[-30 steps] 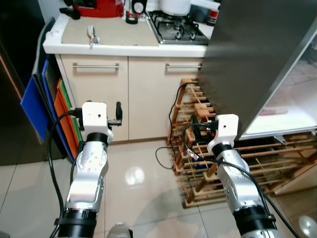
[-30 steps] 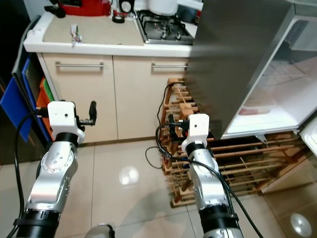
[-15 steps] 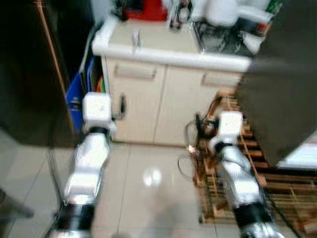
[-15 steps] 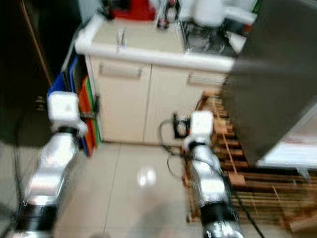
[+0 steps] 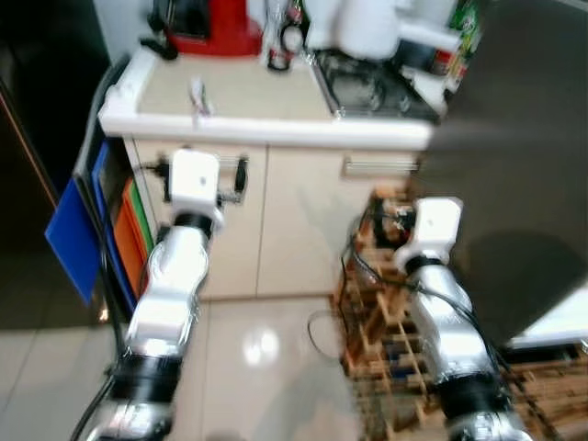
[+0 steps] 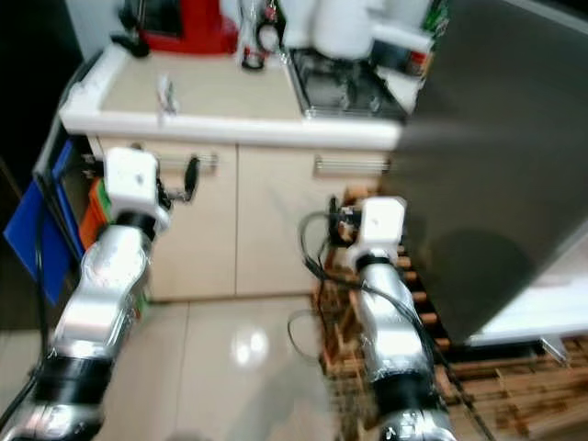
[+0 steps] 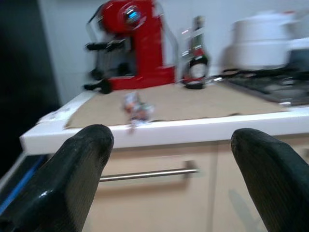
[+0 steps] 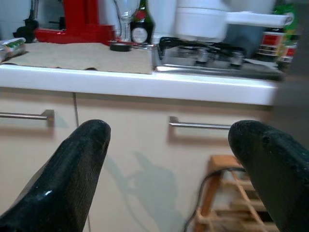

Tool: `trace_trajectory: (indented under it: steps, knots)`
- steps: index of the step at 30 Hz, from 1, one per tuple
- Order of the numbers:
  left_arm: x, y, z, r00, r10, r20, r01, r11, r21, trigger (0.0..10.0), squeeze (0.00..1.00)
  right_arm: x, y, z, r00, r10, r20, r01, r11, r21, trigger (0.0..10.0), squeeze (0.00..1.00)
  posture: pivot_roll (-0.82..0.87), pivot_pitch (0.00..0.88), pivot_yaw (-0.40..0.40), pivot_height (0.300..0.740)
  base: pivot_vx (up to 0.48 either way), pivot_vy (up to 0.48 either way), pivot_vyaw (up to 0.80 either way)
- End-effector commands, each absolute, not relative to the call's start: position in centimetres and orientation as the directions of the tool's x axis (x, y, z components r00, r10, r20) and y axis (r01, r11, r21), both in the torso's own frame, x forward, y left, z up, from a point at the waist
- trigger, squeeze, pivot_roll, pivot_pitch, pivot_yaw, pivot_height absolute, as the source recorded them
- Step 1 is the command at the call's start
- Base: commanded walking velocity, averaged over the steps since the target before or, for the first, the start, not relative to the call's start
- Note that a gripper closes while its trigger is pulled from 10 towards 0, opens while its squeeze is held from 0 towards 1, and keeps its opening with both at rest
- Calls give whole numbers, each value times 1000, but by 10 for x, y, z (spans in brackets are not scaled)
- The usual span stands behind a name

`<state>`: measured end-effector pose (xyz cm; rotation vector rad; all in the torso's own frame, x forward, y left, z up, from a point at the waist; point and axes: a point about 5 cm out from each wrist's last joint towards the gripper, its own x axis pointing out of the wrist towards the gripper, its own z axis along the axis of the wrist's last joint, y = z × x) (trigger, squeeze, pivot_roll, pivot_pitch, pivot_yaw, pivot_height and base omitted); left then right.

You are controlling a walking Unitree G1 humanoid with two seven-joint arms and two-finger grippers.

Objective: Restocking fridge

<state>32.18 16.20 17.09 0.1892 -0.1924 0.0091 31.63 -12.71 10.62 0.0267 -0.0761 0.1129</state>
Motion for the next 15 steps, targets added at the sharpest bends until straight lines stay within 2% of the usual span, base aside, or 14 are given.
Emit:
trace_trajectory:
  steps: [1,6,10,15]
  knots:
    - [322,149,175,976,-42,212,7,986,166,10000,0,318,-142,113,992,75,104,-76,997,4,10000,0,85,0,-87,740,480,0,0]
    - [321,156,175,977,27,212,-55,990,128,10000,0,323,-139,120,990,64,128,-68,997,29,10000,0,97,0,-88,740,472,0,0]
    - [322,157,178,974,33,222,-64,989,132,10000,0,327,-137,130,988,57,147,-65,996,57,10000,0,100,0,-88,740,459,0,0]
    - [325,159,191,965,37,260,-75,987,140,10000,0,330,-129,147,977,83,196,-96,994,57,10000,0,102,0,-82,740,459,0,643]
